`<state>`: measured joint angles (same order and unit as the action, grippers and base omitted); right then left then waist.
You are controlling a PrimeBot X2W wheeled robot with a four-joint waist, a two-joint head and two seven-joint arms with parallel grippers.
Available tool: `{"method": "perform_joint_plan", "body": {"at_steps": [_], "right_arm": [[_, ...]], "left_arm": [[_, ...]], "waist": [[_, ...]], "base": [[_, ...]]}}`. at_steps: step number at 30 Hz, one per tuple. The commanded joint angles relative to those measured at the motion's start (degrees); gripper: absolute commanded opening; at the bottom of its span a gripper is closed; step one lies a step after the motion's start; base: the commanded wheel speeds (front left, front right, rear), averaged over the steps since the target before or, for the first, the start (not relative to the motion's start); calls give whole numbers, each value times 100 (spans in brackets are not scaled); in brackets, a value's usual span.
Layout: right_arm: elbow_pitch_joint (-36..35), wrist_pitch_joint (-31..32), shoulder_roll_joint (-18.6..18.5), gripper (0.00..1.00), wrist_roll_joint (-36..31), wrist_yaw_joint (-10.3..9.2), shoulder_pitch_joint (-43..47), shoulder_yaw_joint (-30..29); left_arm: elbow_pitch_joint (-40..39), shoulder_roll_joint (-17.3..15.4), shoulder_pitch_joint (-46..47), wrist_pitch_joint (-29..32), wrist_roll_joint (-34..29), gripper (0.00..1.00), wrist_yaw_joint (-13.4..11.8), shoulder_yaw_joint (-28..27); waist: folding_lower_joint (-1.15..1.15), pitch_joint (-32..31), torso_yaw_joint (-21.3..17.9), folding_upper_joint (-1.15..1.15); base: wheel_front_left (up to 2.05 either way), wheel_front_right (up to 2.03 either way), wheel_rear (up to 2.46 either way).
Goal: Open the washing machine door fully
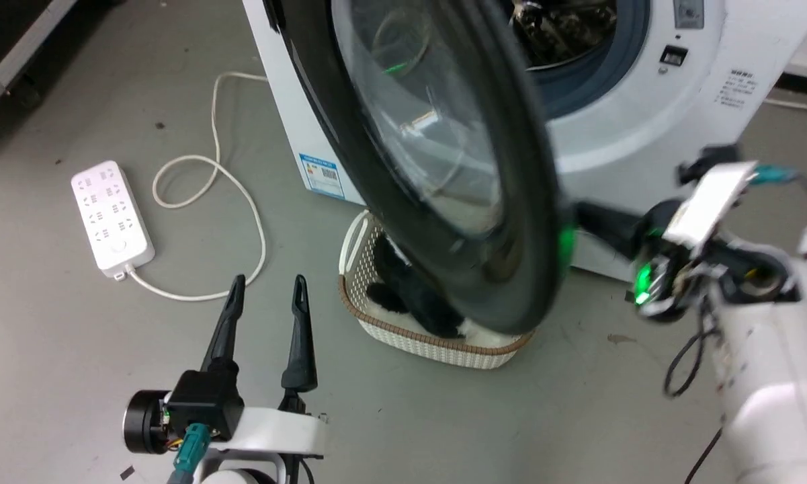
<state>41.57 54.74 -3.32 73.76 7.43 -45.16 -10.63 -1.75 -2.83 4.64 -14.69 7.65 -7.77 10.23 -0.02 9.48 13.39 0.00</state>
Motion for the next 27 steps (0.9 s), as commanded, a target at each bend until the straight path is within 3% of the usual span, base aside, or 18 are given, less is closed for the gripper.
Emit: {"method": "perform_joint_plan", "body": {"at_steps": [1, 10, 20, 21, 22, 27], "right_arm": [[-58, -89, 44, 0, 327, 6, 341, 418], [-603, -771, 44, 0, 1590, 6, 1069, 2270], [-693, -1352, 32, 0, 1845, 6, 1122, 3025], [-704, -1441, -1, 4, 1799, 6, 1108, 3006], [-712, -1507, -33, 100, 1774, 6, 1104, 2981], [-1015, -2114, -451, 100, 1315, 6, 1147, 2851]], "left_arm": [[29, -5, -88, -30, -21, 100, 74, 39], [182, -5, -266, -30, 3, 100, 194, 226], [222, -5, -232, -30, 63, 100, 150, 248], [220, -5, -226, -30, 67, 100, 144, 236], [222, -5, -221, -30, 71, 100, 140, 212], [301, -5, -207, -30, 115, 100, 218, 12]], "waist": [[2, -67, 21, 0], [2, -135, 134, 0], [2, -82, 214, 0], [2, -79, 205, 0], [2, -84, 184, 0], [2, -198, 2, 0]], "base": [[0, 0, 0], [0, 0, 0], [0, 0, 0], [0, 0, 0], [0, 0, 0], [0, 0, 0]]}}
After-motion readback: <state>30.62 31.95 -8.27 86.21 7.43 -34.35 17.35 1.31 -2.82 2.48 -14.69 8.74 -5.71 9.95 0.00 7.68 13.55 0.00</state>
